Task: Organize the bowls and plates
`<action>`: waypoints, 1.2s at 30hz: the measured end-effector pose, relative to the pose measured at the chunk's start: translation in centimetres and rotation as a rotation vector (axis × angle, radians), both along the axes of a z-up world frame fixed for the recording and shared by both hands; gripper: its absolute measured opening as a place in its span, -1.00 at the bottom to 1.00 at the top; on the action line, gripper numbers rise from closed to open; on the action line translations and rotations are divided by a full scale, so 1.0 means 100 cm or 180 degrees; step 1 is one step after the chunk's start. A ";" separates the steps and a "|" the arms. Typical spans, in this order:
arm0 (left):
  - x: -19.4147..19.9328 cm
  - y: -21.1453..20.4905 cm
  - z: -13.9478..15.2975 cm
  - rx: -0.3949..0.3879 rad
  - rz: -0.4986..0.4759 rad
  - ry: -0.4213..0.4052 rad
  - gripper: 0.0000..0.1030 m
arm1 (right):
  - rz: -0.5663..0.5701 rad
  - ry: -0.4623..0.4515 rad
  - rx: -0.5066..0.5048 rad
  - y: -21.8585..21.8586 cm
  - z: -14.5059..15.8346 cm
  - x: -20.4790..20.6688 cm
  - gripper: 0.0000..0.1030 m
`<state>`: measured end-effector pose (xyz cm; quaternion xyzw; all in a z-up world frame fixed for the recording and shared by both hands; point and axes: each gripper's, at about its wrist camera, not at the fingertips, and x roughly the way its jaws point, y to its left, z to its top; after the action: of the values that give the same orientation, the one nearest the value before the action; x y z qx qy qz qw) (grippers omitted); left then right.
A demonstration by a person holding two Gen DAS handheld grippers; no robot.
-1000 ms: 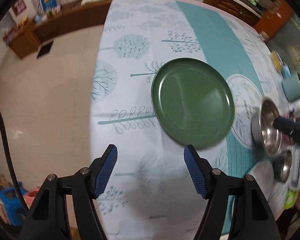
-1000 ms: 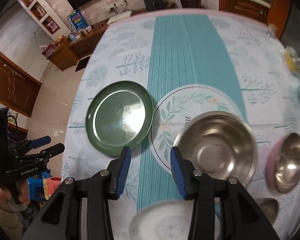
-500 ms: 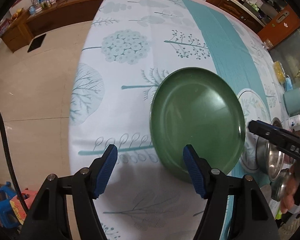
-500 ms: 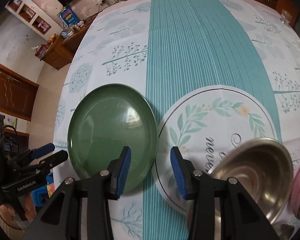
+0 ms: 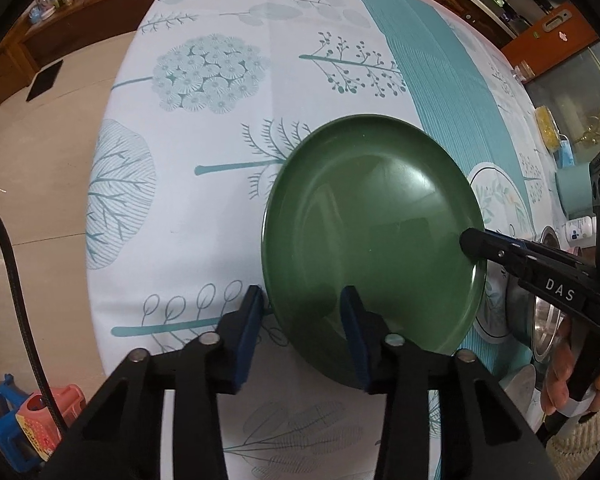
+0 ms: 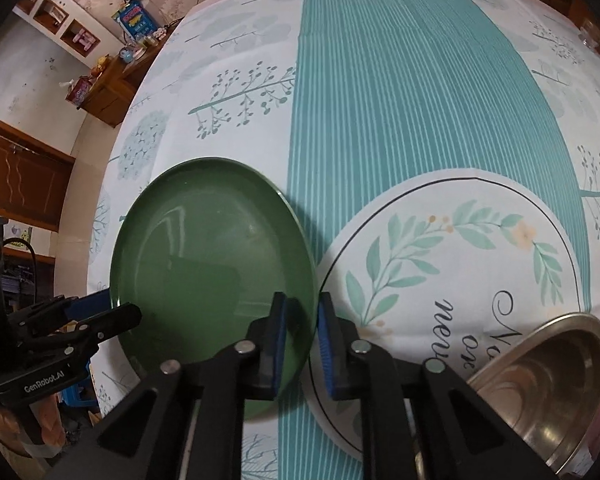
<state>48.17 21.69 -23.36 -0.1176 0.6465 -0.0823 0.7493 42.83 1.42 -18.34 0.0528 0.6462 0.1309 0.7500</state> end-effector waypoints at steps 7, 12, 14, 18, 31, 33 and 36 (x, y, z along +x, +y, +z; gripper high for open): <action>0.005 0.006 -0.004 -0.0012 0.0085 0.0007 -0.74 | 0.0034 -0.0014 -0.0020 0.000 0.000 -0.002 -0.78; 0.000 0.006 -0.002 -0.0033 0.0145 -0.0045 -0.81 | 0.0054 -0.0019 -0.0021 -0.001 0.005 -0.009 -0.80; -0.005 0.004 0.001 -0.0061 0.0131 -0.0040 -0.81 | 0.0075 -0.0047 -0.0032 -0.002 0.010 -0.013 -0.80; -0.020 0.005 0.010 -0.0146 0.0127 -0.0008 -0.81 | 0.0061 -0.0056 0.0056 -0.007 0.021 -0.021 -0.83; -0.125 -0.007 0.070 -0.0147 -0.0011 0.0092 -0.81 | 0.0195 -0.0034 0.0219 -0.021 0.072 -0.098 -0.85; -0.150 -0.010 0.081 -0.0149 -0.0043 0.0090 -0.81 | 0.0240 -0.0019 0.0256 -0.026 0.081 -0.121 -0.85; -0.186 -0.019 0.095 -0.0170 -0.0067 0.0102 -0.81 | 0.0289 0.0031 0.0315 -0.036 0.089 -0.152 -0.85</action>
<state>29.61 19.81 -13.87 -0.1321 0.6571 -0.1055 0.7346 27.58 -2.20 -9.43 0.0611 0.6443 0.1964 0.7366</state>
